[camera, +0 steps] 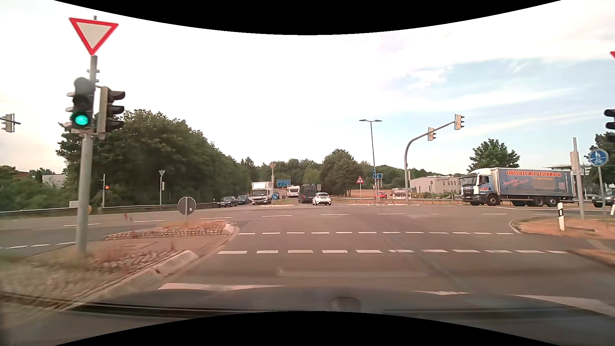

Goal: Follow the waypoints while adhering to traffic rules and regulations

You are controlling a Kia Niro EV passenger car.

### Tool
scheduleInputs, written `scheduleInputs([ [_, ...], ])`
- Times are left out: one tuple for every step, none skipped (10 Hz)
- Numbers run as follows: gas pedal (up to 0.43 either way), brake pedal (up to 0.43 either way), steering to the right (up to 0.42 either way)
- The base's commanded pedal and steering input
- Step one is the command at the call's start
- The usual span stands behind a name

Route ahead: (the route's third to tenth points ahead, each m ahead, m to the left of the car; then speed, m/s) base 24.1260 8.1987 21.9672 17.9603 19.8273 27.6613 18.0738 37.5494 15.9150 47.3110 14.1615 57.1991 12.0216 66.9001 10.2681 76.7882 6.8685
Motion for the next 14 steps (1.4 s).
scheduleInputs([
  [0.000, 0.122, -0.006],
  [0.000, 0.128, -0.012],
  [0.000, 0.134, -0.019],
  [0.000, 0.140, -0.026],
  [0.000, 0.152, -0.032],
  [0.000, 0.177, -0.041],
  [0.000, 0.165, -0.054],
  [0.000, 0.049, -0.074],
  [0.000, 0.000, -0.085],
  [0.000, 0.000, -0.106],
  [0.000, 0.000, -0.117],
  [0.008, 0.000, -0.131],
  [0.008, 0.000, -0.150],
  [0.047, 0.000, -0.175],
])
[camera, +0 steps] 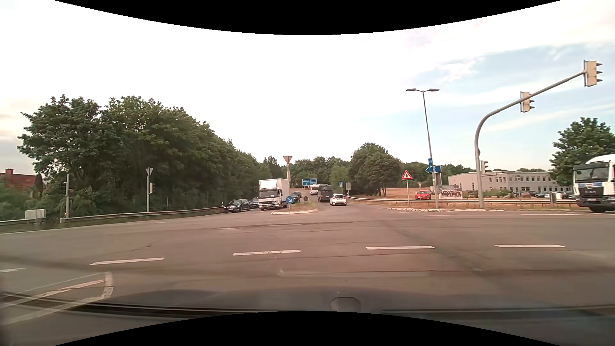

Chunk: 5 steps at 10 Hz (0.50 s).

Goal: Follow the waypoints while adhering to traffic rules and regulations

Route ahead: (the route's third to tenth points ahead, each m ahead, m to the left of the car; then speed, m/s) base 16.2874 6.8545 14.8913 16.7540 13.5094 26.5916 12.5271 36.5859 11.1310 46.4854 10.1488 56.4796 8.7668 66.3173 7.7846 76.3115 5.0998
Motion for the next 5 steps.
scheduleInputs([
  [0.098, 0.000, -0.196],
  [0.098, 0.000, -0.208],
  [0.098, 0.000, -0.224],
  [0.110, 0.000, -0.238],
  [0.110, 0.000, -0.248],
])
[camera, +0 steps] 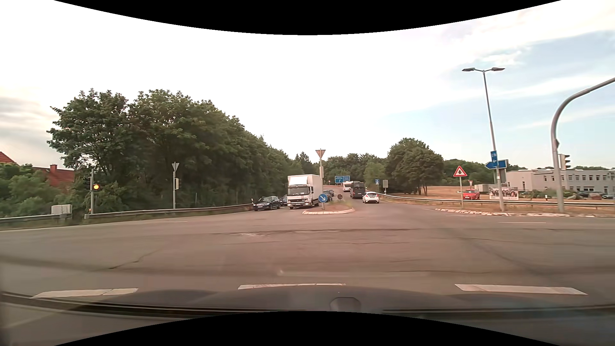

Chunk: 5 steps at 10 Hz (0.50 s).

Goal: Follow the waypoints while adhering to traffic rules and regulations

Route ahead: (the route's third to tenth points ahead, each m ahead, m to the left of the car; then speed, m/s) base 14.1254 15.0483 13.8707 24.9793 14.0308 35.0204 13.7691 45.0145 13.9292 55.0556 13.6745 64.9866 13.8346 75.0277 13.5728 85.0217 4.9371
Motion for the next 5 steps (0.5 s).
scheduleInputs([
  [0.118, 0.000, -0.262],
  [0.118, 0.000, -0.280],
  [0.118, 0.000, -0.295],
  [0.138, 0.000, -0.304],
  [0.157, 0.000, -0.319],
])
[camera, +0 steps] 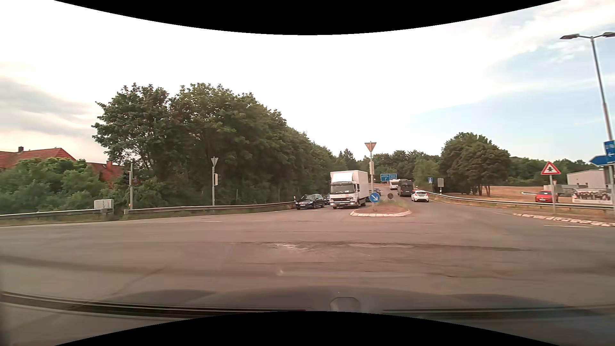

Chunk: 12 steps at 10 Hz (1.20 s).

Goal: Follow the waypoints while adhering to traffic rules and regulations

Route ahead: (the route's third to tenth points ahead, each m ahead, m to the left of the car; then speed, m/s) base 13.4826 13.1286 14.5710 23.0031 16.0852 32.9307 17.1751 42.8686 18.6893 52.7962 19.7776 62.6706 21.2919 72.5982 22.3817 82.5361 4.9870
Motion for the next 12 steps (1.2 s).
scheduleInputs([
  [0.169, 0.000, -0.324],
  [0.220, 0.000, -0.323],
  [0.220, 0.000, -0.323],
  [0.228, 0.000, -0.323],
  [0.228, 0.000, -0.326],
  [0.228, 0.000, -0.336],
  [0.220, 0.000, -0.341],
  [0.220, 0.000, -0.342],
  [0.220, 0.000, -0.342],
  [0.220, 0.000, -0.342],
  [0.220, 0.000, -0.342],
  [0.220, 0.000, -0.342],
])
